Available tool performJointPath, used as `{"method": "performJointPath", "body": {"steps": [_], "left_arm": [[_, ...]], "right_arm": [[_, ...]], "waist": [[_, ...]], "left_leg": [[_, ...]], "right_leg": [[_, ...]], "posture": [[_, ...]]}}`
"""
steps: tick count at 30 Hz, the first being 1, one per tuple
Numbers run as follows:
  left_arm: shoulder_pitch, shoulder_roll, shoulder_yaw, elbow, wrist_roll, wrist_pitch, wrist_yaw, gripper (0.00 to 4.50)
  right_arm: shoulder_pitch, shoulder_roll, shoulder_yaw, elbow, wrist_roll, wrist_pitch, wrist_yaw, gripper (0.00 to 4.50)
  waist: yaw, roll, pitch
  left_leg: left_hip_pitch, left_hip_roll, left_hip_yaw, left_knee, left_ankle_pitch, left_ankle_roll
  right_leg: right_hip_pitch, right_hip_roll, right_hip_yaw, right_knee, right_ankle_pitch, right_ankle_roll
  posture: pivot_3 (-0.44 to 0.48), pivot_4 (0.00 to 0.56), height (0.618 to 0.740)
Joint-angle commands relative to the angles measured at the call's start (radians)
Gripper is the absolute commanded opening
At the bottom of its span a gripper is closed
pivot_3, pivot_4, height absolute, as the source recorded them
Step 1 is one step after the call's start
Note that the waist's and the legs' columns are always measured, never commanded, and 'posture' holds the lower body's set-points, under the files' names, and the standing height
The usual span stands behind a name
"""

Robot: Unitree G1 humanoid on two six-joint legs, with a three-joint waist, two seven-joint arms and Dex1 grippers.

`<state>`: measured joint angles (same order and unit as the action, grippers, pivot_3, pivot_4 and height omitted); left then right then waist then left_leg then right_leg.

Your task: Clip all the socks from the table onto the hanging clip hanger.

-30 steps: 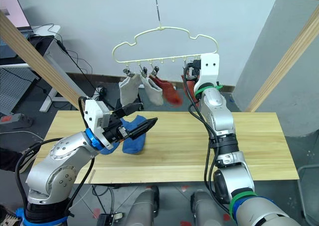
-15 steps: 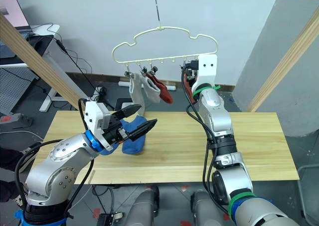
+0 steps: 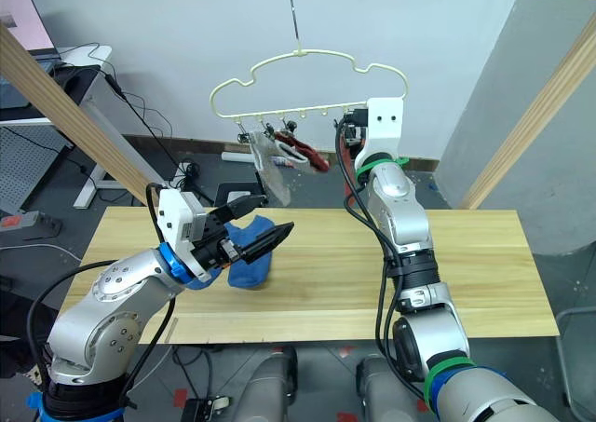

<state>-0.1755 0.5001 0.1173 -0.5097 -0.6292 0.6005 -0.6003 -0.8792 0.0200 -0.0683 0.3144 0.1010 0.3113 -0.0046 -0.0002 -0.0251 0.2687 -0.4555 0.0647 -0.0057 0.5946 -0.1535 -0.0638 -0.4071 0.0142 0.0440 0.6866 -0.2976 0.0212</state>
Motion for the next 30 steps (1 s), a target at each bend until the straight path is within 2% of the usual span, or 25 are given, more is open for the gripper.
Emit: {"method": "performJointPath", "body": {"steps": [1, 8, 11, 14, 18, 22, 24, 30], "left_arm": [[0.008, 0.003, 0.002, -0.053, -0.015, -0.013, 0.000, 4.50], [0.022, 0.003, 0.002, -0.065, -0.015, -0.012, 0.002, 4.50], [0.024, 0.001, 0.000, -0.067, -0.015, -0.010, 0.004, 4.50], [0.029, 0.000, 0.001, -0.071, -0.016, -0.009, 0.006, 4.50], [0.032, -0.005, 0.001, -0.070, -0.016, -0.006, 0.013, 4.50], [0.045, -0.014, -0.027, -0.050, 0.020, 0.001, 0.043, 4.50], [0.034, -0.009, -0.072, 0.007, 0.099, 0.008, 0.089, 4.50], [-0.090, -0.038, -0.205, 0.340, 0.355, -0.061, 0.204, 4.50]], "right_arm": [[-0.033, 0.005, -0.002, -0.046, 0.005, -0.029, -0.005, 2.14], [-0.029, 0.011, 0.001, -0.059, 0.009, -0.024, -0.004, 2.14], [-0.029, 0.013, -0.001, -0.055, 0.010, -0.022, -0.004, 1.56], [-0.026, 0.013, -0.001, -0.057, 0.010, -0.021, -0.004, 0.59], [-0.032, 0.005, -0.008, -0.052, 0.013, -0.021, 0.001, 0.01], [-0.033, -0.020, -0.013, -0.060, 0.019, 0.003, 0.024, 0.01], [-0.033, -0.044, -0.010, -0.066, 0.030, 0.032, 0.066, 0.01], [-0.011, -0.115, 0.011, -0.098, 0.054, 0.105, 0.174, 0.01]], "waist": [[0.000, 0.000, 0.000], [0.000, 0.000, 0.000], [0.000, 0.000, 0.000], [0.000, 0.000, 0.000], [0.000, 0.000, 0.000], [0.000, 0.000, 0.000], [0.000, 0.000, 0.000], [0.001, 0.000, 0.000]], "left_leg": [[0.000, 0.000, 0.000, 0.000, 0.000, 0.000], [0.000, 0.000, 0.000, 0.000, 0.000, 0.000], [0.000, 0.000, 0.000, 0.000, 0.000, 0.000], [0.000, 0.000, 0.000, 0.000, 0.000, 0.000], [0.000, 0.000, 0.000, 0.000, 0.000, 0.000], [0.000, 0.000, 0.000, 0.000, 0.000, 0.000], [0.000, 0.000, 0.000, 0.000, 0.000, 0.000], [0.001, 0.000, 0.001, 0.000, 0.000, 0.000]], "right_leg": [[0.000, 0.000, 0.000, 0.000, 0.000, 0.000], [0.000, 0.000, 0.000, 0.000, 0.000, 0.000], [0.000, 0.000, 0.000, 0.000, 0.000, 0.000], [0.000, 0.000, 0.000, 0.000, 0.000, 0.000], [0.000, 0.000, 0.000, 0.000, 0.000, 0.000], [0.000, 0.000, 0.000, 0.000, 0.000, 0.000], [0.000, 0.000, 0.000, 0.000, 0.000, 0.000], [0.000, 0.000, 0.000, 0.001, 0.000, 0.000]], "posture": [[0.113, 0.268, 0.740], [0.113, 0.264, 0.740], [0.112, 0.277, 0.740], [0.112, 0.272, 0.740], [0.111, 0.271, 0.740], [0.107, 0.276, 0.740], [0.099, 0.277, 0.740], [0.075, 0.282, 0.740]]}}
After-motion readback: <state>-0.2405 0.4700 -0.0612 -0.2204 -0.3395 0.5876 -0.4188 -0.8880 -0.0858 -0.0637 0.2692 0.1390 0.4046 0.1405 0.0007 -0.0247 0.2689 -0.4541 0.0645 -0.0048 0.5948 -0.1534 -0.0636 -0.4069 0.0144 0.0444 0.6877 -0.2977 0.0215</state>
